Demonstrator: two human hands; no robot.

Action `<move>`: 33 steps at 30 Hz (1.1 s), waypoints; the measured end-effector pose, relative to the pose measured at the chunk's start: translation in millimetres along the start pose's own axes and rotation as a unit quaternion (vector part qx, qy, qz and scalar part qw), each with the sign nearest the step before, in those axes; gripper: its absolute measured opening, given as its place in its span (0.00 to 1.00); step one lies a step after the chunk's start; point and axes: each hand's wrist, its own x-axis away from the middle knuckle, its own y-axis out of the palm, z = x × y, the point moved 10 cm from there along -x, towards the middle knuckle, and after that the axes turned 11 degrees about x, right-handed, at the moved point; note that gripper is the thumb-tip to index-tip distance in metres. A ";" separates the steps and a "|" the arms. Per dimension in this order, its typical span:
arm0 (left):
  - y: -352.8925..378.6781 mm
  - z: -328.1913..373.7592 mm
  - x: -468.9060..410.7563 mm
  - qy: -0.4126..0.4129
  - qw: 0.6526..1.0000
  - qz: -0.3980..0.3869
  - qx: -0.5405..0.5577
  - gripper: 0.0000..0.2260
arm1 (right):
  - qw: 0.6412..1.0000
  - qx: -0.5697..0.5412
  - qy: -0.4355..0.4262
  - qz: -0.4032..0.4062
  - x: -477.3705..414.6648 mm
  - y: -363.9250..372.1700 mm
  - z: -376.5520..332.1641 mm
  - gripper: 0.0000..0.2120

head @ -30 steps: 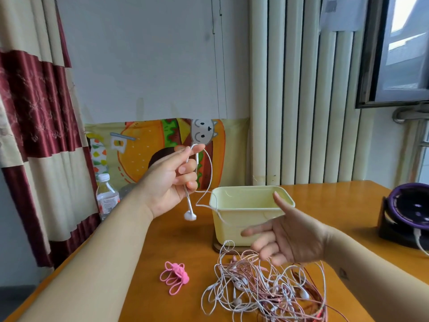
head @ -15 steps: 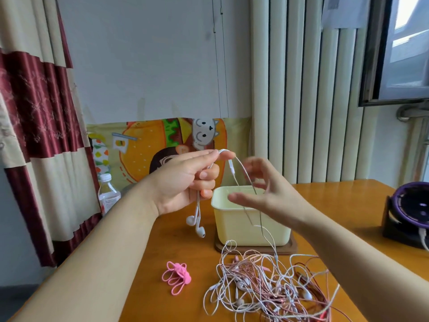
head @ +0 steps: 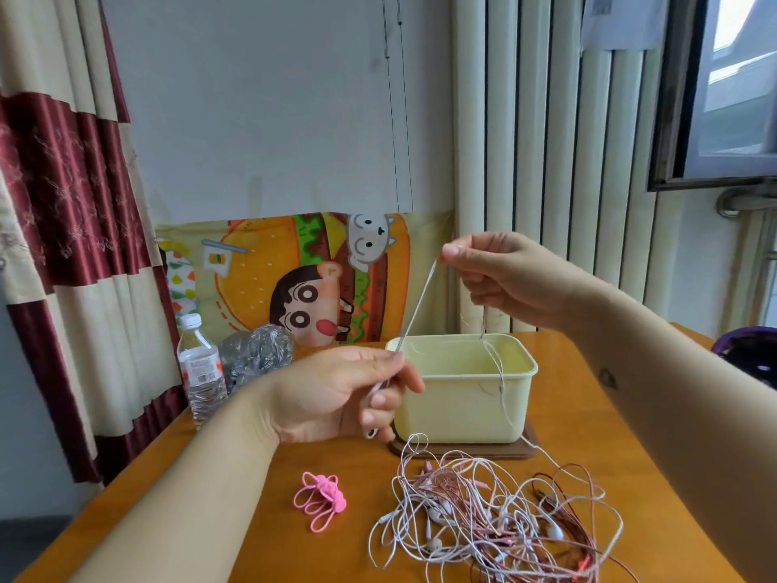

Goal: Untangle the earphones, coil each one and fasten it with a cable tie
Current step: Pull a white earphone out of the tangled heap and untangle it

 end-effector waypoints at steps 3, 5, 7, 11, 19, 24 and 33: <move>9.6 -7.1 -1.9 0.017 0.996 -0.047 0.077 0.11 | 0.999 0.030 0.021 0.014 -4.9 -3.5 12.6 0.12; 18.0 -3.6 -0.8 0.038 0.987 -0.091 0.124 0.10 | 0.998 0.043 0.044 0.019 -4.4 -3.8 32.5 0.13; 20.4 5.7 1.2 0.072 0.978 -0.103 0.168 0.14 | 0.996 0.063 0.059 0.018 -0.7 -2.9 55.5 0.18; -1.4 35.3 14.4 0.168 0.969 -0.037 0.179 0.19 | 0.992 0.079 0.091 -0.027 12.4 10.8 95.9 0.16; -26.3 85.9 28.1 0.314 0.906 0.069 0.276 0.14 | 0.979 0.066 0.192 -0.032 36.4 19.0 157.7 0.17; -90.7 84.5 43.8 0.374 0.842 0.229 0.313 0.14 | 0.968 -0.019 0.246 -0.050 53.0 19.9 179.6 0.09; -149.9 -50.0 44.5 -0.195 0.875 0.315 -0.313 0.29 | 0.975 0.157 0.153 -0.036 25.9 4.6 92.4 0.09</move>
